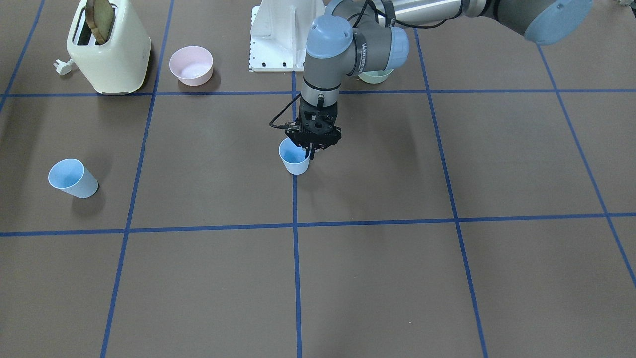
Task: Stack blue cups with both arms
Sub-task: 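Carry the light-blue cup with the left gripper to the table center, then withdraw the left arm while the right arm reaches toward the other cup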
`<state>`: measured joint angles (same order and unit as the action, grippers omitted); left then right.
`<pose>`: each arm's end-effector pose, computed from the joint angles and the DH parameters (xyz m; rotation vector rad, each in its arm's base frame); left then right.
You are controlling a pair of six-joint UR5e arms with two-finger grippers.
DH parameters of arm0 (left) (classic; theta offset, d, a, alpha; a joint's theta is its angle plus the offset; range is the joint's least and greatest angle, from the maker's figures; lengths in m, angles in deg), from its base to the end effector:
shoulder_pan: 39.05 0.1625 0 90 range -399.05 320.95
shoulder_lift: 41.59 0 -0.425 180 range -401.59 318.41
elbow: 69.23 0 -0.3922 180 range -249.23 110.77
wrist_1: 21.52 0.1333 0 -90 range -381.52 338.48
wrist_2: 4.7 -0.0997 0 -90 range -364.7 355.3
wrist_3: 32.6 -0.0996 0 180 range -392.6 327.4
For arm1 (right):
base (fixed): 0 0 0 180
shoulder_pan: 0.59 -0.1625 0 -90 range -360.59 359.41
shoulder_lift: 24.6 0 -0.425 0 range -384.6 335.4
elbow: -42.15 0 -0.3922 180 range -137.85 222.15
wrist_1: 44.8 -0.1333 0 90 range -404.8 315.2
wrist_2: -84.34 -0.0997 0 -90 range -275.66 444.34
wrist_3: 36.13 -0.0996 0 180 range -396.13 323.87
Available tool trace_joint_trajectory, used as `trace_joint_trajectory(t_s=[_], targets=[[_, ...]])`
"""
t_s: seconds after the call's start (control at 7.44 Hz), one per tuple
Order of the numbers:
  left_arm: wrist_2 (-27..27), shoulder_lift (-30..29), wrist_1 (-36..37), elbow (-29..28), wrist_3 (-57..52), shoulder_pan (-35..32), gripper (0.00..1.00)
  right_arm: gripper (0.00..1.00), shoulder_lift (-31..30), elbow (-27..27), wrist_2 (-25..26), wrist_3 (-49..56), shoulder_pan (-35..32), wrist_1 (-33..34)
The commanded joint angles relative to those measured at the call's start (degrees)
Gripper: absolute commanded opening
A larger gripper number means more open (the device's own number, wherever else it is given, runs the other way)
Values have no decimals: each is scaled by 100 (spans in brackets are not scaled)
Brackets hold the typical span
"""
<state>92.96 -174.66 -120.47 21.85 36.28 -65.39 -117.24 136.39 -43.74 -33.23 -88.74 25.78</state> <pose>0.5834 -0.4228 0.1793 0.2589 0.8969 -0.0224 0.0559 -0.4957 0.6135 0.3596 -0.6545 -0.2009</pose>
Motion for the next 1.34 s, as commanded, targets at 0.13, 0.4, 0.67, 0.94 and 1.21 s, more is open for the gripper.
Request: trace_joint_trajectory(t_s=[0.13, 0.4, 0.67, 0.94, 1.21], targets=[[25, 35, -98, 224, -23, -47, 76, 100, 26, 7, -15, -340, 0, 0], [304, 349, 198, 829, -76, -624, 99, 100, 96, 33, -182, -562, 0, 0], [1181, 728, 970, 1489, -1081, -1563, 99, 100, 123, 103, -619, -937, 35, -9], [1858, 1481, 1413, 1694, -2931, -2773, 99, 100, 132, 646, -658, -2042, 707, 26], [2624, 2037, 1693, 1493, -4822, -4207, 99, 100, 114, 1051, -263, -2381, 1420, 157]])
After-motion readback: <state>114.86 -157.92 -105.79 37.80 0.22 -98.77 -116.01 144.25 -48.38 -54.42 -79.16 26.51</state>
